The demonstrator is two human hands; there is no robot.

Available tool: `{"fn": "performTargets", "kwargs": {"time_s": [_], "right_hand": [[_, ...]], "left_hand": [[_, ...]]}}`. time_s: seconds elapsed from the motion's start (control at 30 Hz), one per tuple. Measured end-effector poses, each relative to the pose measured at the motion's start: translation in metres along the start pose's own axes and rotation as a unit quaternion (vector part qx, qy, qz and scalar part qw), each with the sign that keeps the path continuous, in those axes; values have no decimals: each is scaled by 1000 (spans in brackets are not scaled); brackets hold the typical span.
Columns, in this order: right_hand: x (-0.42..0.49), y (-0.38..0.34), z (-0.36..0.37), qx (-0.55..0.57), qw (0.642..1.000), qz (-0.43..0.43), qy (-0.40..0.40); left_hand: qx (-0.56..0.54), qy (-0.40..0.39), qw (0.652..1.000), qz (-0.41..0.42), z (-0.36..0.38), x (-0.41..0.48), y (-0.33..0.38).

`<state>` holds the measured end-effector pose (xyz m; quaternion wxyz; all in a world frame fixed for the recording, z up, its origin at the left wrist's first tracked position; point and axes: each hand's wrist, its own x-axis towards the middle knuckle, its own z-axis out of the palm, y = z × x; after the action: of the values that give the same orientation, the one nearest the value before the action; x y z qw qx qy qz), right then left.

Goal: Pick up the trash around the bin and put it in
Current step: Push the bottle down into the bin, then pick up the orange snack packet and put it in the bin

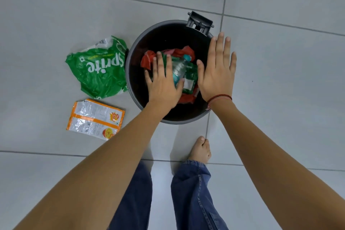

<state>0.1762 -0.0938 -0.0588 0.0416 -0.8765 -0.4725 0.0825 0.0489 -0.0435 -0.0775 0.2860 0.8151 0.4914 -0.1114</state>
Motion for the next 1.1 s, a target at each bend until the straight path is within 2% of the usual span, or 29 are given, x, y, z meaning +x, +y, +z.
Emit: {"fn": "performTargets", "kwargs": {"time_s": [0.03,0.1,0.17,0.2,0.27,0.3,0.37,0.43,0.47,0.53,0.6,0.63,0.7,0.73,0.83,0.97,1.03,1.1], "right_hand": [[0,0,-1,0,1000,0,0],[-1,-1,-1,2,1000,-1,2],[-2,-1,-1,2,1000,-3,5],[-1,0,-1,2,1000,-4,6],[0,2,-1,1,1000,-4,9],[-1,2,2,1,1000,-7,10],[0,3,3,0,1000,-12,18],[0,4,4,-2,999,-14,30],[0,5,6,-1,999,-16,34],[-1,7,7,3,999,-19,38],[-1,6,7,5,999,-21,46],[-1,6,7,3,999,-21,47],[0,5,6,4,999,-19,43],[0,5,5,5,999,-17,41],[-1,6,5,13,999,-13,38],[0,3,4,25,999,-10,36],[0,2,1,31,999,-5,31],[0,2,-1,40,999,-2,26]], "left_hand": [[-72,23,997,24,-11,-10,-1],[-207,104,967,104,-32,-31,-15],[-227,243,934,131,-38,-47,-44],[-219,296,925,98,-34,-53,-64],[-236,337,911,-42,-14,-58,-103],[-251,314,904,-141,4,-62,-125],[-224,185,901,-323,42,-71,-160],[-169,29,901,-398,75,-81,-182],[-166,-19,896,-411,89,-78,-190],[-180,-62,889,-417,105,-68,-195],[-210,-45,876,-432,117,-62,-198],[-187,-45,889,-416,126,-67,-196],[-67,-90,943,-313,152,-107,-181],[-28,-110,955,-274,168,-127,-176],[-21,-109,964,-241,175,-143,-172],[34,-161,955,-247,158,-134,-165],[12,-194,944,-268,141,-136,-146],[-35,-157,945,-284,105,-133,-131]]}}
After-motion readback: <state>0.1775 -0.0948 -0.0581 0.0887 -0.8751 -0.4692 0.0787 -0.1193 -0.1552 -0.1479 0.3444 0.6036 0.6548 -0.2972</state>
